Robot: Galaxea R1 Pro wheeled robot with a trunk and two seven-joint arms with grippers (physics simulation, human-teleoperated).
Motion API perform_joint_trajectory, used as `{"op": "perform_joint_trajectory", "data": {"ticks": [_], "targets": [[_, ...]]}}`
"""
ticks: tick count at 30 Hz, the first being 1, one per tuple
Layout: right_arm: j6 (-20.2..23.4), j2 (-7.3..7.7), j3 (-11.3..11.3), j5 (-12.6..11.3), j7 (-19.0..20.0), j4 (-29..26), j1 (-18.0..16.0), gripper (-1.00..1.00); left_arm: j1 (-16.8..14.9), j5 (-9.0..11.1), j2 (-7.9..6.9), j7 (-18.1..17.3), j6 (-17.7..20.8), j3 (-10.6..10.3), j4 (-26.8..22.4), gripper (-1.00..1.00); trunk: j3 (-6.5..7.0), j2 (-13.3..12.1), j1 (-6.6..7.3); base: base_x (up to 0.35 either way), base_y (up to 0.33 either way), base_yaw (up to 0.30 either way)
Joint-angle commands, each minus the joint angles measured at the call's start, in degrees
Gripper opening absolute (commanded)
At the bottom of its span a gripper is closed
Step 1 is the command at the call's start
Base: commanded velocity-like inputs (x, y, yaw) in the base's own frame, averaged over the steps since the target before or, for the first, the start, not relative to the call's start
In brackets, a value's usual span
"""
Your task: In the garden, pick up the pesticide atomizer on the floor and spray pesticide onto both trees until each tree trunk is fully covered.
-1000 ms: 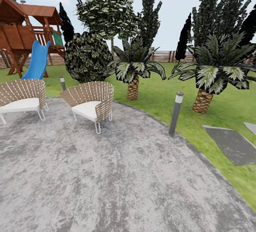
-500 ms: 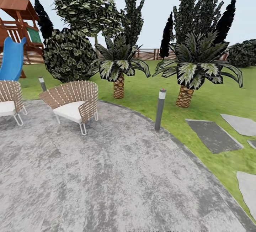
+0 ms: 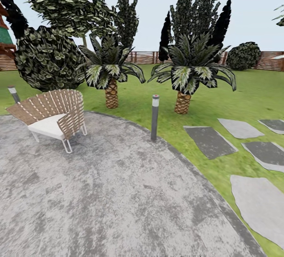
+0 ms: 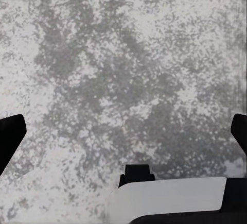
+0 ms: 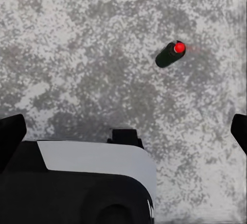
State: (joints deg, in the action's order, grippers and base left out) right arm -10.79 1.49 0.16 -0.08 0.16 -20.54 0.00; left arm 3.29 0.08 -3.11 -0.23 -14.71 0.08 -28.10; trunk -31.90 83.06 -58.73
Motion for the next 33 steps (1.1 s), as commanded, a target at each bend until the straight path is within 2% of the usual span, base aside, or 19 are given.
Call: {"op": "perform_joint_trajectory", "data": {"ticks": [1, 7, 18, 24, 33], "targets": [[-0.11, 0.0, 0.02, -0.01, 0.02, -0.02, 0.0, 1.0, 0.05, 0.01, 0.0, -0.03, -0.06, 0.01, -0.11, 1.0, -0.1, 0.02, 0.0, -0.072, -0.308, -0.257], [-0.11, 0.0, 0.02, -0.01, 0.02, -0.02, 0.0, 1.0, 0.05, 0.01, -0.02, 0.0, -0.06, 0.01, -0.11, 1.0, -0.42, 0.02, 0.0, -0.131, -0.308, -0.218], [-0.17, 0.0, 0.02, -0.01, 0.02, -0.02, 0.0, 1.0, 0.05, 0.01, 0.02, 0.05, -0.06, 0.01, -0.11, 1.0, -0.52, 0.02, 0.0, -0.126, -0.32, -0.031], [-0.19, 0.0, 0.02, 0.11, 0.02, -0.02, 0.0, 1.0, 0.05, 0.01, 0.01, 0.05, -0.06, 0.01, -0.11, 1.0, -0.52, 0.02, 0.0, -0.024, -0.339, 0.169], [-0.19, 0.0, 0.03, 0.16, 0.0, -0.02, 0.0, 1.0, 0.05, 0.01, 0.03, 0.05, -0.06, 0.01, -0.11, 1.0, -0.52, 0.02, 0.0, -0.003, -0.342, 0.285]]}}
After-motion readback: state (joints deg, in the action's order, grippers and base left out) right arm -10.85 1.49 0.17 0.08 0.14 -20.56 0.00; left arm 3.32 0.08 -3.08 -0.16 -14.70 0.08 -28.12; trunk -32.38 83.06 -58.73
